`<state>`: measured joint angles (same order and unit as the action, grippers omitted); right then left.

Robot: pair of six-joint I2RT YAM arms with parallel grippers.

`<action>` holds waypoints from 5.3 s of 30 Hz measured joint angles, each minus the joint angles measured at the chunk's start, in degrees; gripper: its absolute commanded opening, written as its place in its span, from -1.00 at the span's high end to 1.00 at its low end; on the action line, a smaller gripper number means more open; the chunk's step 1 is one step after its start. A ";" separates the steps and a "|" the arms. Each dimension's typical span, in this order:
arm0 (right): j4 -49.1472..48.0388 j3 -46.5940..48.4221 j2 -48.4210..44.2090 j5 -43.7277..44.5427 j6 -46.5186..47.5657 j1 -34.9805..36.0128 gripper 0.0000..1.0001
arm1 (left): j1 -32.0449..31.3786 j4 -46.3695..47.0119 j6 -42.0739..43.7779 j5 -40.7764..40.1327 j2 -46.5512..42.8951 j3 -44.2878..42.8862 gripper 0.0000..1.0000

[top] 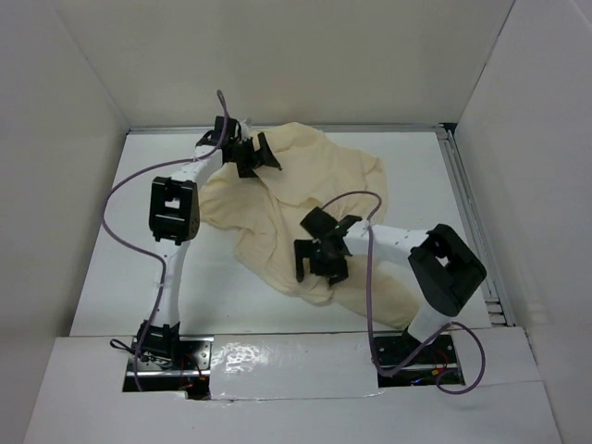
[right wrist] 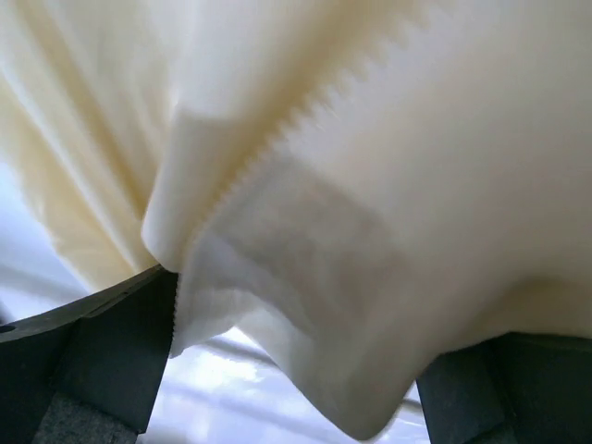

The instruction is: Zip up the jacket

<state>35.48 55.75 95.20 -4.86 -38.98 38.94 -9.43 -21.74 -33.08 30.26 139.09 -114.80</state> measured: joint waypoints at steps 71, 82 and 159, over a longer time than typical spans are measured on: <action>1.75 -5.81 -13.27 4.70 1.99 -14.60 -0.99 | -6.40 8.02 2.75 18.80 12.94 -20.55 -0.99; -6.23 4.17 -12.33 -1.95 6.03 -6.12 -0.93 | 5.03 11.26 2.78 9.20 -52.39 37.77 -0.99; -5.07 3.61 -17.92 2.27 15.26 -9.77 -0.69 | -6.86 6.32 2.40 -3.93 -57.31 69.37 -0.99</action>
<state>30.41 59.35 77.28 -2.59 -23.73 29.17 -16.29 -15.42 -30.68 26.33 81.78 -45.43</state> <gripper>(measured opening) 0.848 0.993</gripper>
